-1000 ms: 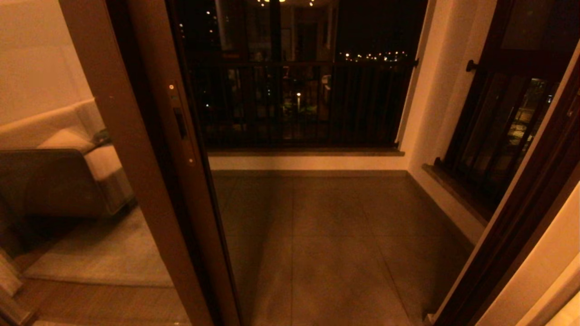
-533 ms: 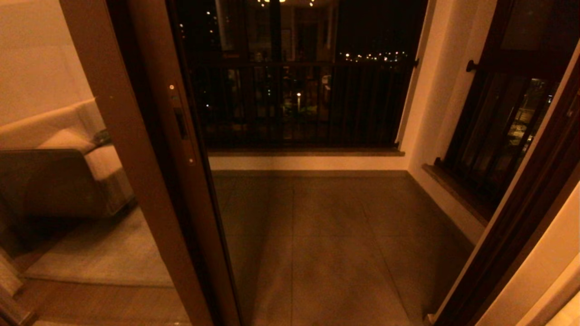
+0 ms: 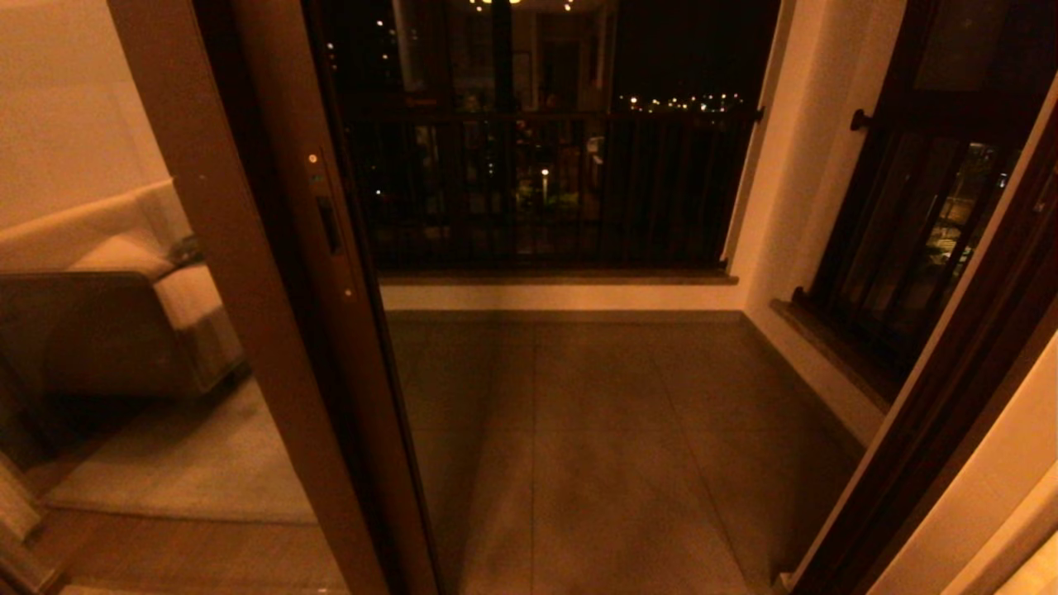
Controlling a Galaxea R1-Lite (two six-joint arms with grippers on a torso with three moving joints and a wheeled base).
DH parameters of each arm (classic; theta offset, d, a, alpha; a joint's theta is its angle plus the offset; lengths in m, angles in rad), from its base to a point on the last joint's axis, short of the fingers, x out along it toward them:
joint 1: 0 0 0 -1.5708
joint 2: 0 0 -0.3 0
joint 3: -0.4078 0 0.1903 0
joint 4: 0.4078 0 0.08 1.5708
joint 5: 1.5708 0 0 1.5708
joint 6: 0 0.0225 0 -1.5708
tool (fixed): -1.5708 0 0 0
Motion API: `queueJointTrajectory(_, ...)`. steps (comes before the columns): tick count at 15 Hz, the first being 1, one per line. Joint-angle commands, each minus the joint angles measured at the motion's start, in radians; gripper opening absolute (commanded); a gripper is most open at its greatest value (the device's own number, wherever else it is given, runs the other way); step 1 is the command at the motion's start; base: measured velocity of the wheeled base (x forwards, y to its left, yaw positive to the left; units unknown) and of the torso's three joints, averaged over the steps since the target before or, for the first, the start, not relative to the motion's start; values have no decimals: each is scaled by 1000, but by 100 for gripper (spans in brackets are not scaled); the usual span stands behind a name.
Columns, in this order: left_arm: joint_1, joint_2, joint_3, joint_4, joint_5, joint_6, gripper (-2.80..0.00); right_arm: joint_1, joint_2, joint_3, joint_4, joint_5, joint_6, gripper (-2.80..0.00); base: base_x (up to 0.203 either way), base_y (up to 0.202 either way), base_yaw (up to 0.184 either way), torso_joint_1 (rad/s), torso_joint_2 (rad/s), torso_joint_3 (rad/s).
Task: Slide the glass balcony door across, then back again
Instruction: Close the slid door
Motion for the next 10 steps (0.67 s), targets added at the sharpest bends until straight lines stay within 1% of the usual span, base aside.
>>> queueJointTrajectory(1, -21, 248, -124, -7, -6, -11, -280, 0, 0, 0, 0, 0, 0, -280, 0, 0, 0, 0, 0, 0)
queueJointTrajectory(2, -51, 329, -191, -2, -9, -23, -280, 0, 2, 0, 0, 0, 0, -280, 0, 0, 0, 0, 0, 0)
queueJointTrajectory(4, -121, 484, -342, 58, -8, -40, -280, 0, 0, 0, 0, 0, 0, -280, 0, 0, 0, 0, 0, 0)
queueJointTrajectory(6, -163, 610, -496, 139, 0, -53, -280, 0, 0, 0, 0, 0, 0, -280, 0, 0, 0, 0, 0, 0)
queueJointTrajectory(7, -175, 668, -571, 176, 13, -71, -280, 0, 0, 0, 0, 0, -1, -280, 0, 0, 0, 0, 0, 0)
queueJointTrajectory(9, -188, 787, -698, 252, 70, -108, -280, 0, 0, 0, 0, 0, 0, -280, 0, 0, 0, 0, 0, 0)
queueJointTrajectory(10, -193, 837, -746, 282, 119, -127, -280, 1, 0, 0, 0, 0, 0, -280, 0, 0, 0, 0, 0, 0)
